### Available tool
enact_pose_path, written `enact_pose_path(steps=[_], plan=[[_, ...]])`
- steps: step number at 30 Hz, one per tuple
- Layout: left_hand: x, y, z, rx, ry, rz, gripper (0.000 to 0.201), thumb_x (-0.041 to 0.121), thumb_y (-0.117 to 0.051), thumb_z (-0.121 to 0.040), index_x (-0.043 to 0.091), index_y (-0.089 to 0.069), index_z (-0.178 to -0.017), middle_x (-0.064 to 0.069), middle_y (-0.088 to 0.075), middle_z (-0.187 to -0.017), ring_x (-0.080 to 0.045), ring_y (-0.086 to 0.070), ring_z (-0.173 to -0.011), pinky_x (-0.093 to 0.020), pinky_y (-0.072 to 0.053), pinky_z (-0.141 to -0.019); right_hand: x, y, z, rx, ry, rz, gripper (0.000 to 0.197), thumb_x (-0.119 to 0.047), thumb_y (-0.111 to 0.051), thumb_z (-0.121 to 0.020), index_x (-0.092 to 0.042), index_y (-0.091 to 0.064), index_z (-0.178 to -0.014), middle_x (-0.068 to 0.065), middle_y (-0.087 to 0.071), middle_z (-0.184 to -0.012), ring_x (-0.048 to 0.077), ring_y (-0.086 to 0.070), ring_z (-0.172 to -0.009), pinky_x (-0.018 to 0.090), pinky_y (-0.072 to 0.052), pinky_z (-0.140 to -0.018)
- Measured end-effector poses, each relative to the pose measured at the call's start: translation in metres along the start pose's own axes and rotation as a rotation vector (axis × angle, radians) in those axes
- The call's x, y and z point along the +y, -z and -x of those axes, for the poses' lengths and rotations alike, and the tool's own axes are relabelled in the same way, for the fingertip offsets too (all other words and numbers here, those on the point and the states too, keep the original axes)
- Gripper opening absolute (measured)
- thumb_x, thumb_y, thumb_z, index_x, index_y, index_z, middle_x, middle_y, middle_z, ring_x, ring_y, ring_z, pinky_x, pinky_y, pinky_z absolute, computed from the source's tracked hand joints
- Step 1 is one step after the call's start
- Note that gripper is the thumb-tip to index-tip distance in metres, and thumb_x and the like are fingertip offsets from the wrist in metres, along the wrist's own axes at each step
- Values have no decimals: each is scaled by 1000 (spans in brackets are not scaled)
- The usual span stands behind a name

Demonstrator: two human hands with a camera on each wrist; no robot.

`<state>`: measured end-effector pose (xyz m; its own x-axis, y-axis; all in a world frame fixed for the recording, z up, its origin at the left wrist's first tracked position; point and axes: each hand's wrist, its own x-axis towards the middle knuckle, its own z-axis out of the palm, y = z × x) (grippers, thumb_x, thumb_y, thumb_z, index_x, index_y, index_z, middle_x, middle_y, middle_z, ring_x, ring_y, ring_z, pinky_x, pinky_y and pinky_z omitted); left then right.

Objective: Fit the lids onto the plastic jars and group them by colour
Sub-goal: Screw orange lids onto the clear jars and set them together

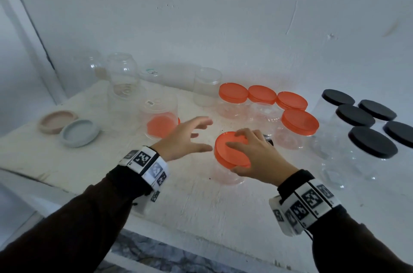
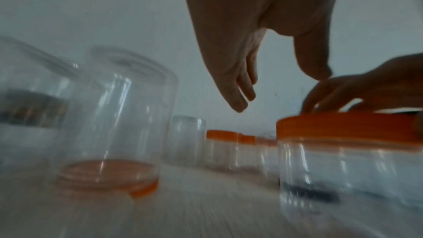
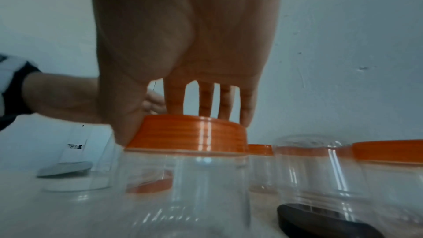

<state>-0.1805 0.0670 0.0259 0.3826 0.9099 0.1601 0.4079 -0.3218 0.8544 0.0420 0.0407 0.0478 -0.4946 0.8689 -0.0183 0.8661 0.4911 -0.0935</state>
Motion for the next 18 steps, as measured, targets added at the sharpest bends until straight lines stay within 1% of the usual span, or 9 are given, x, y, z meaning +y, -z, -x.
enact_pose_path(steps=[2,4,6,8,11,13,14,16,18], plan=[[7,16,2,204,-129,-50,50,21,-71,-80,16,-49,-126,6,-58,-124,-3,-51,-114,-19,-42,-94,-2,-3,-5,40,1,-6,59,-42,-62,-83,-27,-43,-136,0,-34,-135,19,-31,-121,34,-42,-94],[8,31,3,426,-237,-128,35,24,-62,-81,15,-58,-115,5,-63,-114,-3,-55,-108,-15,-42,-89,-4,-8,-13,97,-4,-17,53,-38,-61,-85,-23,-47,-134,1,-40,-132,20,-36,-119,32,-43,-84],[1,45,2,606,-313,-284,32,27,-57,-81,11,-63,-108,0,-64,-110,-11,-53,-107,-20,-39,-92,-3,-13,-22,160,-19,-39,47,-34,-61,-86,-19,-51,-130,3,-45,-130,23,-39,-120,33,-43,-76],[-10,56,0,697,-313,-456,37,31,-56,-79,7,-64,-105,-6,-62,-111,-20,-51,-108,-27,-37,-95,-1,-18,-32,213,-35,-45,43,-30,-60,-87,-17,-54,-127,5,-49,-127,25,-41,-120,36,-45,-76],[-25,65,-4,699,-184,-655,53,45,-55,-72,6,-64,-107,-12,-56,-122,-31,-46,-116,-41,-35,-100,5,-26,-49,279,-51,-75,39,-25,-60,-87,-11,-57,-124,9,-54,-122,30,-47,-116,42,-48,-78],[-32,67,-7,642,-61,-718,64,53,-56,-70,8,-61,-116,-13,-49,-135,-35,-38,-127,-47,-29,-106,10,-29,-60,292,-79,-86,38,-23,-58,-89,-10,-55,-125,9,-53,-126,29,-47,-118,43,-46,-86],[-34,68,-8,606,1,-727,67,54,-59,-71,10,-58,-121,-11,-43,-141,-35,-32,-133,-50,-25,-109,12,-29,-66,291,-93,-89,39,-22,-56,-90,-10,-54,-127,8,-52,-129,28,-45,-120,41,-43,-90],[-39,67,-11,558,81,-733,69,52,-65,-75,13,-52,-129,-8,-33,-148,-31,-22,-139,-51,-20,-111,17,-28,-76,289,-113,-99,40,-21,-53,-92,-11,-50,-130,8,-48,-135,28,-42,-124,39,-39,-96],[-43,66,-12,519,131,-725,74,58,-60,-74,13,-48,-132,-6,-32,-149,-29,-20,-140,-49,-20,-111,21,-27,-86,269,-137,-105,41,-21,-51,-93,-11,-47,-133,7,-45,-138,27,-39,-127,38,-36,-99]])
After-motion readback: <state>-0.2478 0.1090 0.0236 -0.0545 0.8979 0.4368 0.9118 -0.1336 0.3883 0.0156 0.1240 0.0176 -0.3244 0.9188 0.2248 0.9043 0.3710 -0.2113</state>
